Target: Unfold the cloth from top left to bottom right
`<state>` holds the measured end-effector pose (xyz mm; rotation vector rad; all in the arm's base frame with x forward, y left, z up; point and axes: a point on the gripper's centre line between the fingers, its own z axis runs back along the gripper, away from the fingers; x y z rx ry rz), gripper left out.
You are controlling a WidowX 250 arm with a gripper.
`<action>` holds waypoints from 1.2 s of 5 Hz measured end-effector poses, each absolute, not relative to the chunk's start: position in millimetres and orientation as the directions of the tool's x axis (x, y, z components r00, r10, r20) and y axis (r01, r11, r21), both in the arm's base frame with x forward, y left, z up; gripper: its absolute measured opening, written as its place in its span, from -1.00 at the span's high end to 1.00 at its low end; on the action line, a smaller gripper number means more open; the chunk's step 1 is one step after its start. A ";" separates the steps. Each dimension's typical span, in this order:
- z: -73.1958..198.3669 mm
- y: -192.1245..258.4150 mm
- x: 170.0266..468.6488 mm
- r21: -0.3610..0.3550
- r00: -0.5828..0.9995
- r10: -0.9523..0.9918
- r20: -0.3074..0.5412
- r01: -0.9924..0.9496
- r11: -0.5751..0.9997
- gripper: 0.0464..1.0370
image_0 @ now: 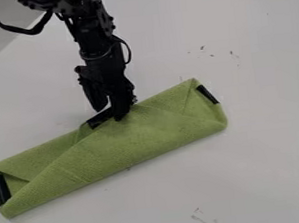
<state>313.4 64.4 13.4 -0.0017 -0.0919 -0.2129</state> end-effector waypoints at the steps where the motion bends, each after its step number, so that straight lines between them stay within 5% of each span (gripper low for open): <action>1: 14.1 64.6 316.0 0.008 0.971 -0.218 0.095 0.218 0.976 0.36; 2: 14.0 64.8 315.4 0.009 0.972 -0.219 0.091 0.219 0.976 0.78; 3: 14.3 64.4 313.1 0.025 0.972 -0.226 0.068 0.225 0.974 0.97; 6: 71.8 19.0 290.0 0.116 0.966 -0.230 0.120 0.216 0.969 0.98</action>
